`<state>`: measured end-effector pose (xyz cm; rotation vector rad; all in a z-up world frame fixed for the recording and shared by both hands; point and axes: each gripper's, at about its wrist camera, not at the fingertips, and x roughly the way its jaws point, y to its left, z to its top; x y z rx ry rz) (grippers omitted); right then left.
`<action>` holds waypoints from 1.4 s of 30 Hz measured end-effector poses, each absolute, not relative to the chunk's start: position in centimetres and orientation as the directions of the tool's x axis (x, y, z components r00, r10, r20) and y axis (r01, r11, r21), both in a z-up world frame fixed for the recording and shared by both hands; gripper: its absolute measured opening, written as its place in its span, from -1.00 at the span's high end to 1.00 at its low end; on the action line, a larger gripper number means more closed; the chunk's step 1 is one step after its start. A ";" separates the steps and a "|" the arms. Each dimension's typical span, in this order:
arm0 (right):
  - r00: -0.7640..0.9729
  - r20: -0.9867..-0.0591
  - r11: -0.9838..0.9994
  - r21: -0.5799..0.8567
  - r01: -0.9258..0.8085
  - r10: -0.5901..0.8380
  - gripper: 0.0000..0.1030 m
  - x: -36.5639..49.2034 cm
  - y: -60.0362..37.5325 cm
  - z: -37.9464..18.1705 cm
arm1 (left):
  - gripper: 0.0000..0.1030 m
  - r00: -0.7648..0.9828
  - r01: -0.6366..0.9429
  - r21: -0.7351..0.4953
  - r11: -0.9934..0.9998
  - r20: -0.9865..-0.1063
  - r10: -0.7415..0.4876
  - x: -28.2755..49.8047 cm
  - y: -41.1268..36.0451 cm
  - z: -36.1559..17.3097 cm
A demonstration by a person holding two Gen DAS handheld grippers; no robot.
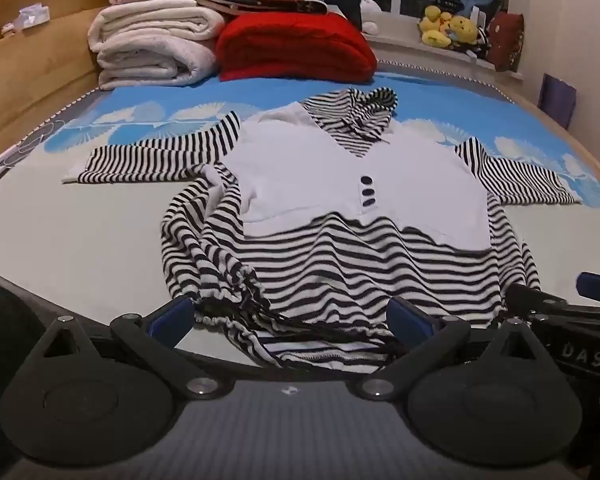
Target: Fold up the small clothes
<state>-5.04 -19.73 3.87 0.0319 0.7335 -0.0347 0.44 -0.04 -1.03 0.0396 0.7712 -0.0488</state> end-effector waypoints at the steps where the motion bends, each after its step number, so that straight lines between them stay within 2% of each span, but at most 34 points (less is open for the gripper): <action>1: 0.741 -0.671 0.999 0.011 0.033 -0.018 -0.60 -5.2 -19.5 3.6 | -0.99 0.710 0.067 0.014 0.998 -0.704 -0.037 0.5 -0.1 -1.2; 4: 0.730 -0.684 1.000 0.003 0.007 -0.003 -0.53 -5.1 -18.9 3.2 | -0.99 0.698 0.057 0.015 0.998 -0.715 -0.029 0.7 -0.1 -1.5; 8: 0.724 -0.690 1.000 -0.005 0.005 -0.006 -0.56 -5.1 -18.7 2.8 | -0.99 0.681 0.049 -0.022 0.999 -0.730 -0.050 0.9 0.3 -1.5; 17: 0.719 -0.695 1.000 0.013 0.000 0.009 -0.60 -4.8 -18.7 2.7 | -0.99 0.677 0.032 0.007 0.999 -0.736 -0.016 1.1 0.3 -1.8; 42: 0.682 -0.731 1.000 -0.016 0.020 -0.025 -0.59 -4.3 -18.9 2.2 | -0.99 0.642 0.042 0.000 0.999 -0.766 -0.027 1.6 -0.3 -2.6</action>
